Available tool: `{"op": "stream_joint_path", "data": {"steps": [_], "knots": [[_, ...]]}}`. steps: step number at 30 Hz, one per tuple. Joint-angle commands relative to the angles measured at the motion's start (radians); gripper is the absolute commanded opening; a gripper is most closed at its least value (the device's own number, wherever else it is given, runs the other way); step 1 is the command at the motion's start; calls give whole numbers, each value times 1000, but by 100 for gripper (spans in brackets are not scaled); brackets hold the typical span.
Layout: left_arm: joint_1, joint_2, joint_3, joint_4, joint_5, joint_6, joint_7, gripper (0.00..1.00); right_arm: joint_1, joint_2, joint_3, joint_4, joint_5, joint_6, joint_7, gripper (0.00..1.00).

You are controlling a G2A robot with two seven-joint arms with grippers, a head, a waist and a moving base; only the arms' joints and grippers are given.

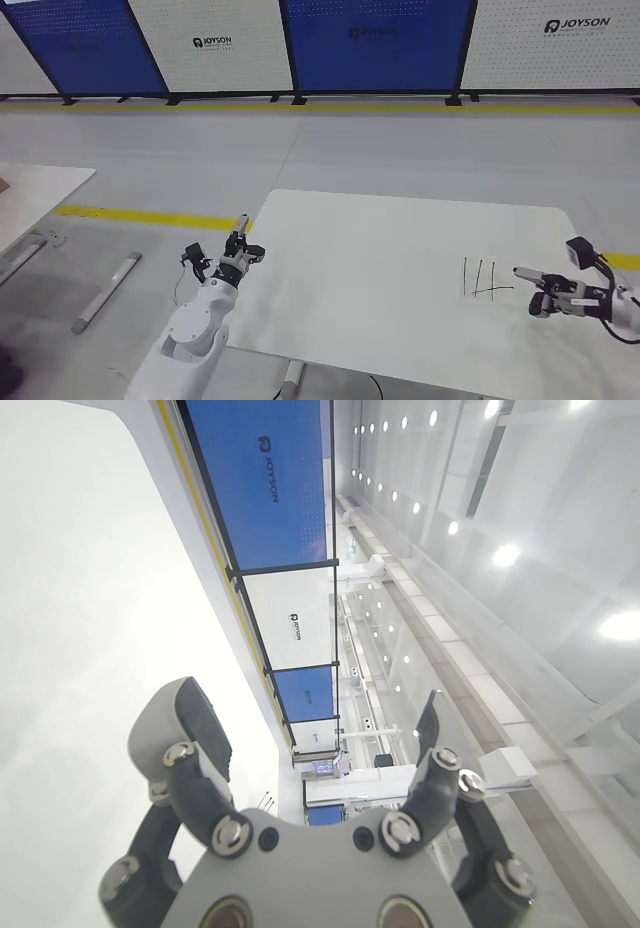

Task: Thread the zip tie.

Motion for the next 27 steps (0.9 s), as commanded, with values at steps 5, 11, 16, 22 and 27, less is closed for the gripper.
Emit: {"op": "stream_joint_path", "data": {"steps": [5, 11, 16, 22, 27], "knots": [[0, 0, 0, 0, 0, 0, 0, 100, -4, -1, 3, -4, 7, 4, 0, 100], [0, 0, 0, 0, 0, 0, 0, 100, -4, 2, 0, -4, -53, -39, -70, 100], [0, 0, 0, 0, 0, 0, 0, 100, 77, 1, -17, 113, -30, -99, -63, 100], [0, 0, 0, 0, 0, 0, 0, 100, 193, -17, -110, 251, -33, -160, -51, 100], [0, 0, 0, 0, 0, 0, 0, 100, 283, -34, -209, 358, -113, -175, -24, 100]]}}
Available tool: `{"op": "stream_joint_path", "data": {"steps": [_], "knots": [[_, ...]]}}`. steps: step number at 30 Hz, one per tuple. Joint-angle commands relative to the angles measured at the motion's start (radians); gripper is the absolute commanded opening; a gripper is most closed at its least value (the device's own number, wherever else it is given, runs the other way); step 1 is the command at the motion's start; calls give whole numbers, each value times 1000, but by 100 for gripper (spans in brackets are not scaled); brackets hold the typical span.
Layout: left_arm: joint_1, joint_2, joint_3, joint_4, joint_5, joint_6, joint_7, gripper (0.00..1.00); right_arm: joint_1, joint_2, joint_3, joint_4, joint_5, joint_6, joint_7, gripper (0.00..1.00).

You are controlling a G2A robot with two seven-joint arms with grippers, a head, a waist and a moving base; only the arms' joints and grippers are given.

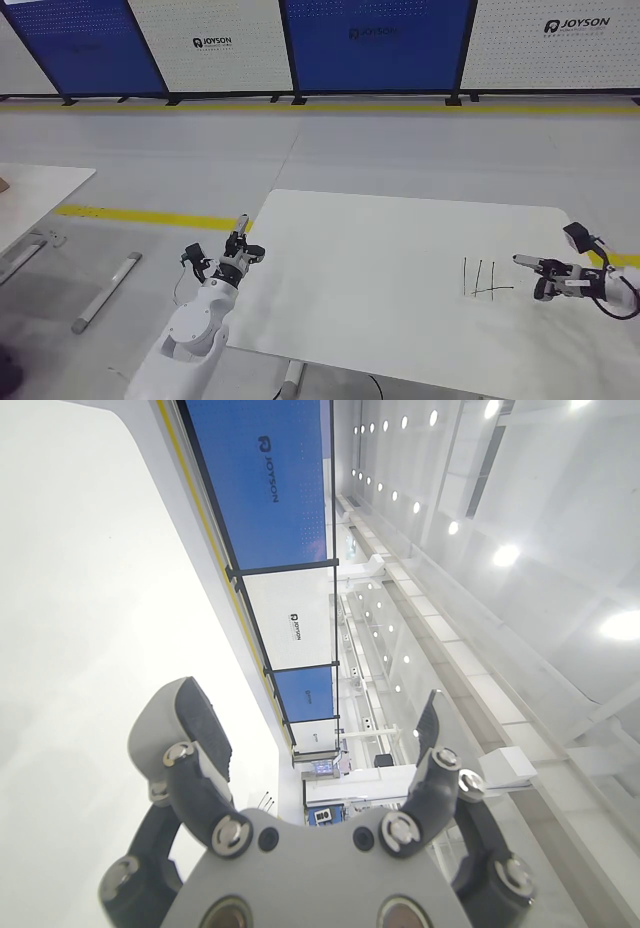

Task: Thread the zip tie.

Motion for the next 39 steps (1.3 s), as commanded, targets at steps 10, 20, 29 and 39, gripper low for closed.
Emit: {"op": "stream_joint_path", "data": {"steps": [10, 20, 29, 39], "knots": [[0, 0, 0, 0, 0, 0, 0, 100, 23, -5, -27, 32, -31, -3, -34, 100], [0, 0, 0, 0, 0, 0, 0, 100, 26, -11, -83, 68, 72, -156, 5, 100], [0, 0, 0, 0, 0, 0, 0, 100, 55, -13, -109, 115, 71, -200, 5, 100], [0, 0, 0, 0, 0, 0, 0, 100, 57, -25, -158, 116, 97, -186, 5, 100]]}}
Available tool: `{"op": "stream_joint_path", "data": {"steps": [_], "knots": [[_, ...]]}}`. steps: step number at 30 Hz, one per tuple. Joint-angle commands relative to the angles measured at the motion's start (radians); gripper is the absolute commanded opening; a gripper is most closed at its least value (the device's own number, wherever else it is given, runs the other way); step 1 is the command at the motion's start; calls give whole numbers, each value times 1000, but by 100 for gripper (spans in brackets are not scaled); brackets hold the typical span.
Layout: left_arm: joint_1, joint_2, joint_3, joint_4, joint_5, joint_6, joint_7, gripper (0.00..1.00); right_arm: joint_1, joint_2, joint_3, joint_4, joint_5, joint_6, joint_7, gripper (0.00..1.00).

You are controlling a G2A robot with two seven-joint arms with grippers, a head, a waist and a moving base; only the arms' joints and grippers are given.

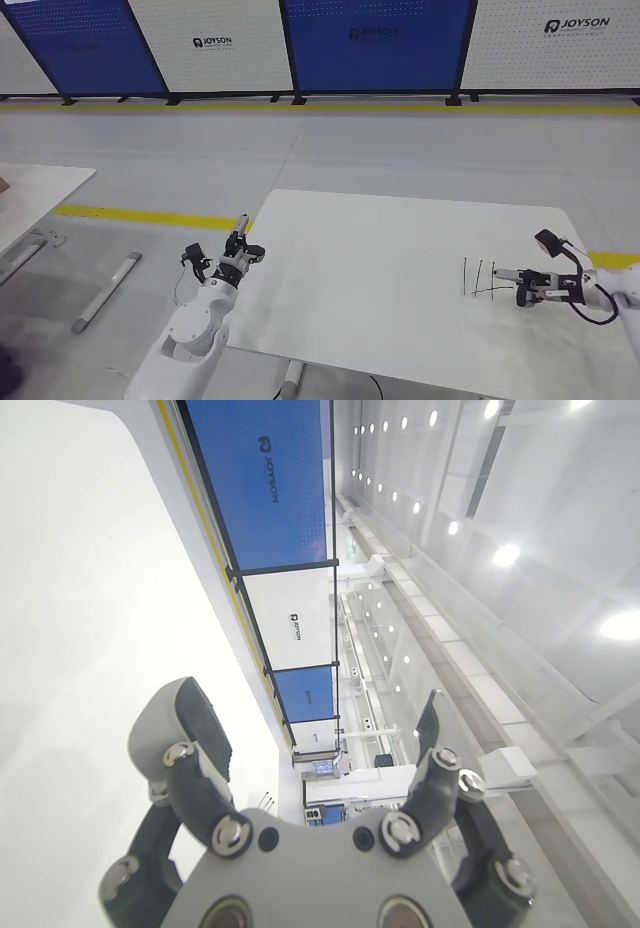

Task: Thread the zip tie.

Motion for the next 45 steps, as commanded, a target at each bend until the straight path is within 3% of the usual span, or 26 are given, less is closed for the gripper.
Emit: {"op": "stream_joint_path", "data": {"steps": [1, 6, 9, 11, 12, 23, 45], "knots": [[0, 0, 0, 0, 0, 0, 0, 100, 9, -1, -15, 10, 4, -3, 0, 100], [0, 0, 0, 0, 0, 0, 0, 100, 37, -3, -37, 44, -2, 7, 0, 99], [0, 0, 0, 0, 0, 0, 0, 100, 47, -6, -46, 67, 0, 5, 0, 58], [0, 0, 0, 0, 0, 0, 0, 100, 54, -8, -53, 83, 2, 4, 0, 45], [0, 0, 0, 0, 0, 0, 0, 100, 56, -10, -57, 89, 3, 3, 0, 43], [0, 0, 0, 0, 0, 0, 0, 100, 91, -22, -89, 168, 15, -2, 0, 44], [0, 0, 0, 0, 0, 0, 0, 100, 120, -21, -104, 249, 44, -44, 0, 18]]}}
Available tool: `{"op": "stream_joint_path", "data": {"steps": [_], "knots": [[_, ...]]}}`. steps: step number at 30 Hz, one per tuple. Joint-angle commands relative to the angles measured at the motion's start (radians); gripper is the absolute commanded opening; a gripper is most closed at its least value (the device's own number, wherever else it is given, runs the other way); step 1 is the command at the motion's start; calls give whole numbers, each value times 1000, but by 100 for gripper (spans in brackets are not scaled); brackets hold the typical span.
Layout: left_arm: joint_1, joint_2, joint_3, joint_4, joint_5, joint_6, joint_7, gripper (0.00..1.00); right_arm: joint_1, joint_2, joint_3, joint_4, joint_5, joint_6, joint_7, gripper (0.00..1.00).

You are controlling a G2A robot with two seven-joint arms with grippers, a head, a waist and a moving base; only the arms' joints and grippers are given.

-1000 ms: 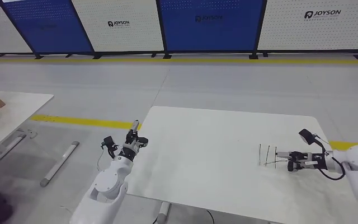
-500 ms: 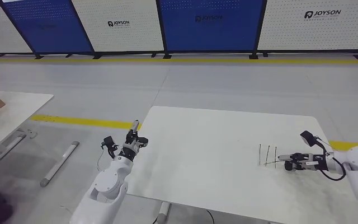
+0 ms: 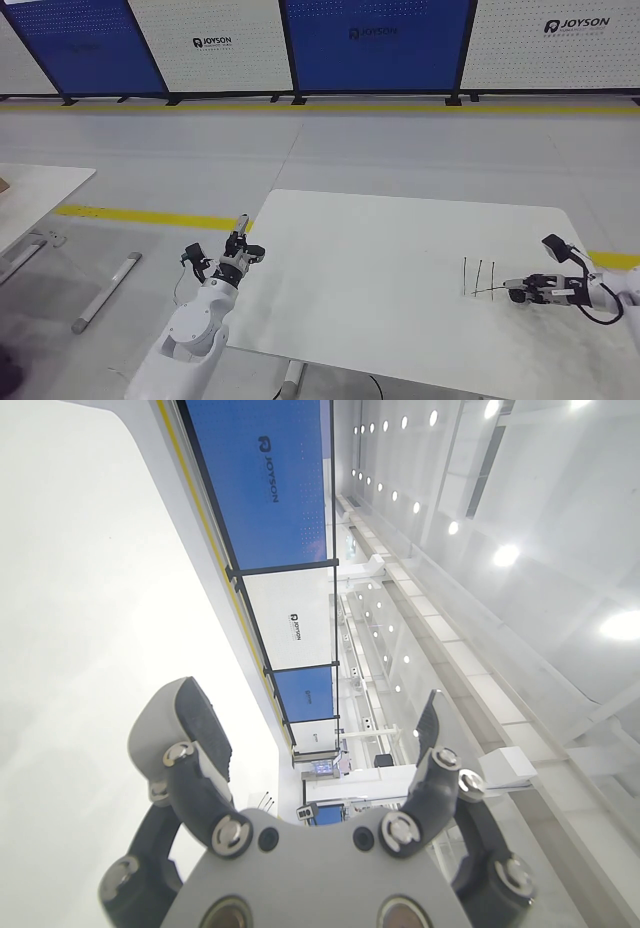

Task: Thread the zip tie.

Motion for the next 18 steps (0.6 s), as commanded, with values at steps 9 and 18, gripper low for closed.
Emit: {"op": "stream_joint_path", "data": {"steps": [9, 18], "knots": [[0, 0, 0, 0, 0, 0, 0, 100, 0, 3, -12, 8, 18, -8, 0, 0], [0, 0, 0, 0, 0, 0, 0, 100, 1, 8, -19, 13, 37, -23, 0, 0]]}}
